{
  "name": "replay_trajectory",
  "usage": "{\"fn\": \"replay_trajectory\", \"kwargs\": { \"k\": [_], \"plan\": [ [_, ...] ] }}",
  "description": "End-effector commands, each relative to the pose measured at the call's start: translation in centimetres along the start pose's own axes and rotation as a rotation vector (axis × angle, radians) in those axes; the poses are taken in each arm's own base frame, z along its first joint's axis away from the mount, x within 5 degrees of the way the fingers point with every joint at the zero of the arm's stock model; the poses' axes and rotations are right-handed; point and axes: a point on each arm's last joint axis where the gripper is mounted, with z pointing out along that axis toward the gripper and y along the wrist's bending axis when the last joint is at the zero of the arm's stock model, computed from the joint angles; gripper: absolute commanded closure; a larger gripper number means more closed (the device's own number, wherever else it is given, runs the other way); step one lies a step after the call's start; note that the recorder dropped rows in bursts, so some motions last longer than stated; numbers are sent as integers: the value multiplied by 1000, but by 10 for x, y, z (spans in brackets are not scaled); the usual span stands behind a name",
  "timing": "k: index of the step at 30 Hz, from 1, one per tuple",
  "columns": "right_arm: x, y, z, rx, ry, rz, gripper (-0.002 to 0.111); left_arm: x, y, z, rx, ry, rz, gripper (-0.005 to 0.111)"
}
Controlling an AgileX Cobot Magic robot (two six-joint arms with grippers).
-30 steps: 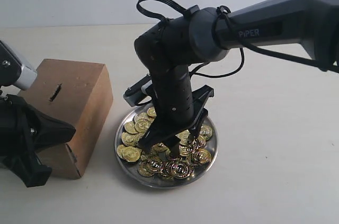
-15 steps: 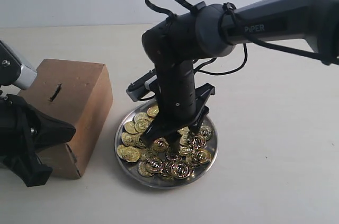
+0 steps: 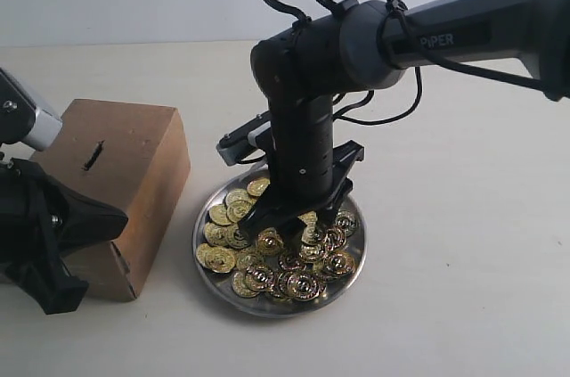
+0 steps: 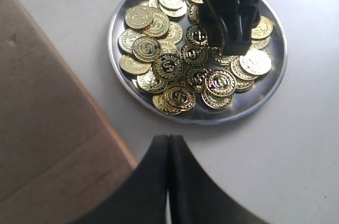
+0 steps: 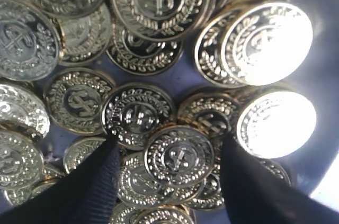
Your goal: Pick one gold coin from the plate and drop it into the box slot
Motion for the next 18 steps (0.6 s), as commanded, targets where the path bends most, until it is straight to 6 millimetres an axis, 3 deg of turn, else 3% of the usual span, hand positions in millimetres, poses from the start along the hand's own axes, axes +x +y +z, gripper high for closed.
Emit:
{"fn": "replay_trajectory", "kwargs": {
  "k": [1, 3, 10, 18],
  "plan": [
    [-3, -3, -2, 24, -27, 20, 59, -2, -1, 1, 9, -2, -3, 107],
    [-3, -3, -2, 24, -27, 20, 64, -2, -1, 1, 10, -2, -3, 107],
    [0, -4, 11, 29, 43, 18, 62, -1, -1, 1, 14, 0, -3, 107],
    [-2, -3, 11, 26, 24, 20, 62, -1, -1, 1, 13, -1, -1, 107]
  ]
}}
